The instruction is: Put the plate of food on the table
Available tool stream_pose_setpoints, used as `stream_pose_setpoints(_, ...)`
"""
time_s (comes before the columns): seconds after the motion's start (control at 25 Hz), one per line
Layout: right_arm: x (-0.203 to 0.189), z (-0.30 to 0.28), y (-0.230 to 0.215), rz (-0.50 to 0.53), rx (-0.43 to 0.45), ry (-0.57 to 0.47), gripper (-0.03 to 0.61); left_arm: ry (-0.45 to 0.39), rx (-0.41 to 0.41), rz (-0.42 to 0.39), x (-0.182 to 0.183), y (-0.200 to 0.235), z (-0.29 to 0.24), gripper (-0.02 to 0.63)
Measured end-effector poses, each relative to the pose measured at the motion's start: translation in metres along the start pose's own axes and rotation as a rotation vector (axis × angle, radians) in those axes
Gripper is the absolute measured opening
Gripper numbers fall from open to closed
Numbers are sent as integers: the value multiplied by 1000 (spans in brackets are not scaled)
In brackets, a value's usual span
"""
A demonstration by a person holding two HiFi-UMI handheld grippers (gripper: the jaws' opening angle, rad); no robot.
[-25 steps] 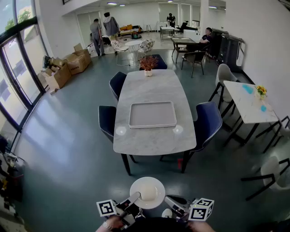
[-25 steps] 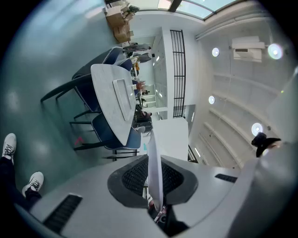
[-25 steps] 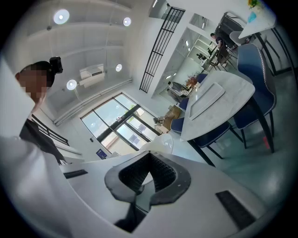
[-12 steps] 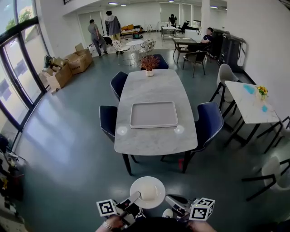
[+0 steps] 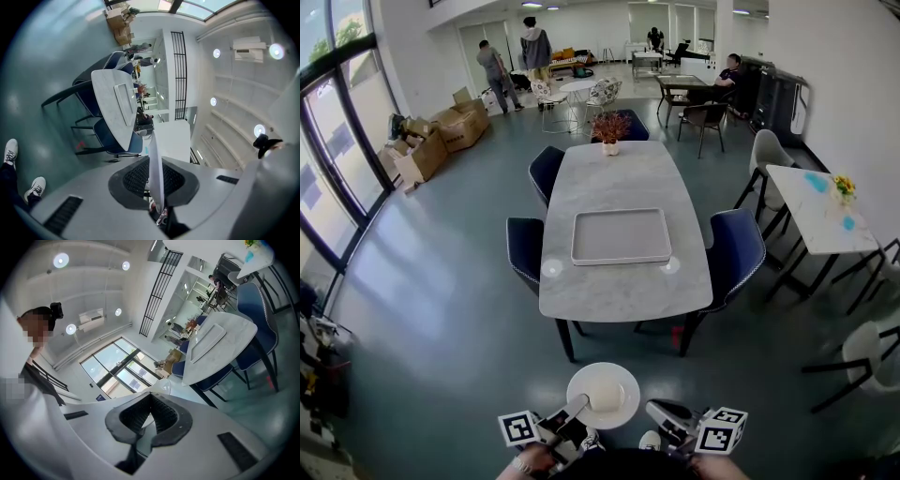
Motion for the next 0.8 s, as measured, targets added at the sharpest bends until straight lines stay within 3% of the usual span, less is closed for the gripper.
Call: stream_pose_setpoints(0.8, -7, -65, 11, -7, -73, -50, 11, 26, -34, 32, 68, 5, 31, 34)
Point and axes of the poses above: the fingertips, and each gripper's own axes: z backward along the fingers, y to its left, x out of its top, the point moved 4 cm from there along z, backward along the fingers, and after that the axes turned 7 degrees about z, right-handed, at the moved point
